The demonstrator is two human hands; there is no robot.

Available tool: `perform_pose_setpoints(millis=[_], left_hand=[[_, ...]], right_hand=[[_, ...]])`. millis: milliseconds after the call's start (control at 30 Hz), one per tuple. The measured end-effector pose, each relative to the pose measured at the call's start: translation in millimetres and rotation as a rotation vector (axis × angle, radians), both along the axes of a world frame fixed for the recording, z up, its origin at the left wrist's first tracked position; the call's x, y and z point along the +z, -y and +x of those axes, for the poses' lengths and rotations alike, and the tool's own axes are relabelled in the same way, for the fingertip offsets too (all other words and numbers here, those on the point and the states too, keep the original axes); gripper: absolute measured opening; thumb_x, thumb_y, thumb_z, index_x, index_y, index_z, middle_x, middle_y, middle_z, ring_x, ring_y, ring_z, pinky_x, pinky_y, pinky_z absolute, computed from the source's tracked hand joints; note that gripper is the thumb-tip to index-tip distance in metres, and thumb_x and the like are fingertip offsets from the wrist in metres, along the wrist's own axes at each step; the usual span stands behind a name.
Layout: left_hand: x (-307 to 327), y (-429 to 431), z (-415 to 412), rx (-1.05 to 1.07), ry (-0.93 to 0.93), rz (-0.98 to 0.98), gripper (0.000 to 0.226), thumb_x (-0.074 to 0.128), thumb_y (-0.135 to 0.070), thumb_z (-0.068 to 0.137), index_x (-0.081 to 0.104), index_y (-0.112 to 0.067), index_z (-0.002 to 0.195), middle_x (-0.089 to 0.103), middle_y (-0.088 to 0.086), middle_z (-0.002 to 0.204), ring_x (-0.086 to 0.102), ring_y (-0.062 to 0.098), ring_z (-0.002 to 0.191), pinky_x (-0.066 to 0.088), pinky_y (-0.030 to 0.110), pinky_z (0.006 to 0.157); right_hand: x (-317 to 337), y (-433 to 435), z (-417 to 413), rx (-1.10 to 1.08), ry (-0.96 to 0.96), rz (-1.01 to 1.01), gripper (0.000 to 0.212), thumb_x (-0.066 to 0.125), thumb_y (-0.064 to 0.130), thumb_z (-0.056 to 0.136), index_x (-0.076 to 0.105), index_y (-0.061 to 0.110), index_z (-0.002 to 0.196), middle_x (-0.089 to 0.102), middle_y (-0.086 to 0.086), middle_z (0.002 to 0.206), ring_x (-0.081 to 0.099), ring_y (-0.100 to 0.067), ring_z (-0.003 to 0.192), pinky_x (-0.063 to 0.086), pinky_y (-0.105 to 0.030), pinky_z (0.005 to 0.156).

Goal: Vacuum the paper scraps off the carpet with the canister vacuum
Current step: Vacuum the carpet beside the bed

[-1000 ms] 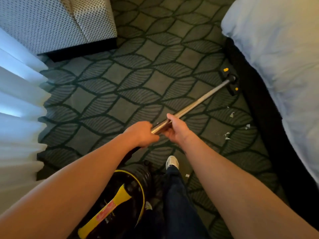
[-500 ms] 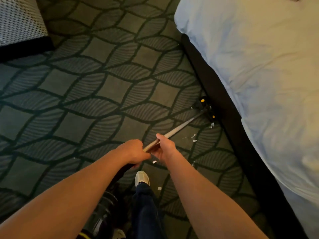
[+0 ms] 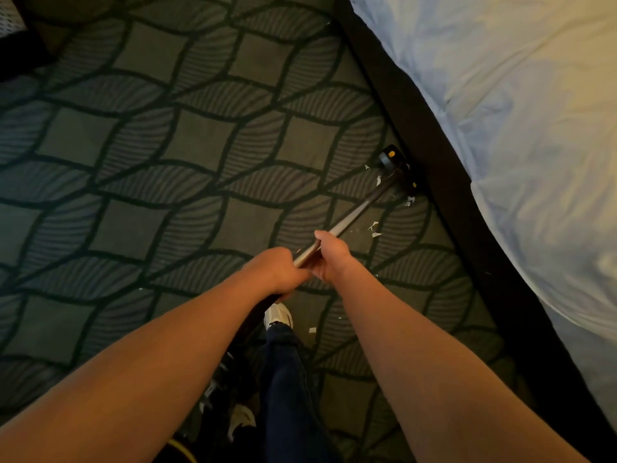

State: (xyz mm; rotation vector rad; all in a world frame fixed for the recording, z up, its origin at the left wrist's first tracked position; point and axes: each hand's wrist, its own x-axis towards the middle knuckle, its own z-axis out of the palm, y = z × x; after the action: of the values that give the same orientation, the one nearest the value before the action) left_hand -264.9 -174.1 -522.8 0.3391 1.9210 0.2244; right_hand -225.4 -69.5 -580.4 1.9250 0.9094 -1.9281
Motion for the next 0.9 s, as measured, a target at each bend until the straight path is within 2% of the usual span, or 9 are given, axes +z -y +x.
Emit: perform_pose_setpoints(millis=[100, 200, 267, 367, 433, 600, 733, 900], left_hand=[[6, -2, 3, 0.021, 0.024, -0.007, 0.036, 0.059, -0.047, 0.088, 0.057, -0.015, 0.071, 0.06, 0.001, 0.059, 0.058, 0.016, 0.054, 0.039, 0.027, 0.051], [9, -4, 5, 0.026, -0.002, -0.021, 0.037, 0.059, -0.047, 0.088, 0.055, -0.016, 0.071, 0.058, 0.0, 0.059, 0.057, 0.016, 0.054, 0.04, 0.027, 0.051], [12, -5, 4, 0.012, -0.03, -0.032, 0.037, 0.058, -0.048, 0.088, 0.055, -0.016, 0.071, 0.061, 0.001, 0.059, 0.06, 0.018, 0.056, 0.046, 0.028, 0.057], [21, 0, 1, -0.001, -0.054, -0.047, 0.039, 0.057, -0.05, 0.088, 0.055, -0.016, 0.067, 0.062, 0.002, 0.061, 0.063, 0.02, 0.06, 0.052, 0.033, 0.068], [26, 6, -1, 0.002, -0.058, -0.056, 0.04, 0.057, -0.048, 0.088, 0.055, -0.015, 0.065, 0.061, 0.002, 0.061, 0.062, 0.02, 0.059, 0.052, 0.033, 0.07], [34, 18, 1, 0.016, -0.019, -0.068, 0.043, 0.057, -0.045, 0.09, 0.056, -0.011, 0.064, 0.06, 0.004, 0.055, 0.06, 0.019, 0.054, 0.051, 0.032, 0.067], [40, 27, 19, 0.09, 0.057, -0.041, 0.041, 0.057, -0.041, 0.091, 0.057, -0.01, 0.064, 0.06, 0.003, 0.052, 0.058, 0.015, 0.047, 0.047, 0.026, 0.056], [56, 41, 49, 0.132, 0.209, -0.058, 0.047, 0.053, -0.034, 0.095, 0.058, -0.006, 0.058, 0.057, 0.003, 0.041, 0.055, 0.017, 0.042, 0.05, 0.029, 0.065]], right_hand=[[4, 2, 2, 0.028, 0.015, 0.014, 0.034, 0.049, 0.021, 0.101, 0.054, 0.003, 0.13, 0.065, -0.019, 0.121, 0.064, -0.033, 0.109, 0.054, -0.045, 0.084], [9, 4, 0, 0.052, 0.024, 0.037, 0.037, 0.048, 0.025, 0.101, 0.053, 0.006, 0.132, 0.066, -0.017, 0.119, 0.065, -0.031, 0.102, 0.054, -0.04, 0.072], [11, 8, -3, 0.079, 0.025, 0.052, 0.04, 0.046, 0.028, 0.099, 0.052, 0.007, 0.133, 0.066, -0.018, 0.118, 0.066, -0.033, 0.102, 0.055, -0.037, 0.067], [17, 17, -7, 0.126, 0.003, 0.046, 0.037, 0.044, 0.027, 0.1, 0.051, 0.006, 0.129, 0.065, -0.019, 0.118, 0.064, -0.034, 0.103, 0.054, -0.041, 0.076], [23, 24, -10, 0.145, -0.015, 0.044, 0.032, 0.044, 0.025, 0.101, 0.049, 0.006, 0.126, 0.064, -0.02, 0.117, 0.063, -0.035, 0.101, 0.054, -0.044, 0.082], [23, 36, -8, 0.187, -0.005, 0.019, 0.041, 0.044, 0.027, 0.101, 0.046, 0.006, 0.137, 0.062, -0.02, 0.123, 0.062, -0.035, 0.108, 0.053, -0.043, 0.081], [27, 42, 9, 0.228, 0.022, 0.041, 0.041, 0.047, 0.024, 0.1, 0.048, 0.003, 0.136, 0.062, -0.02, 0.12, 0.061, -0.032, 0.101, 0.053, -0.044, 0.087], [40, 53, 42, 0.317, 0.083, 0.054, 0.037, 0.048, 0.023, 0.1, 0.051, 0.002, 0.13, 0.061, -0.017, 0.11, 0.06, -0.03, 0.097, 0.053, -0.044, 0.09]])
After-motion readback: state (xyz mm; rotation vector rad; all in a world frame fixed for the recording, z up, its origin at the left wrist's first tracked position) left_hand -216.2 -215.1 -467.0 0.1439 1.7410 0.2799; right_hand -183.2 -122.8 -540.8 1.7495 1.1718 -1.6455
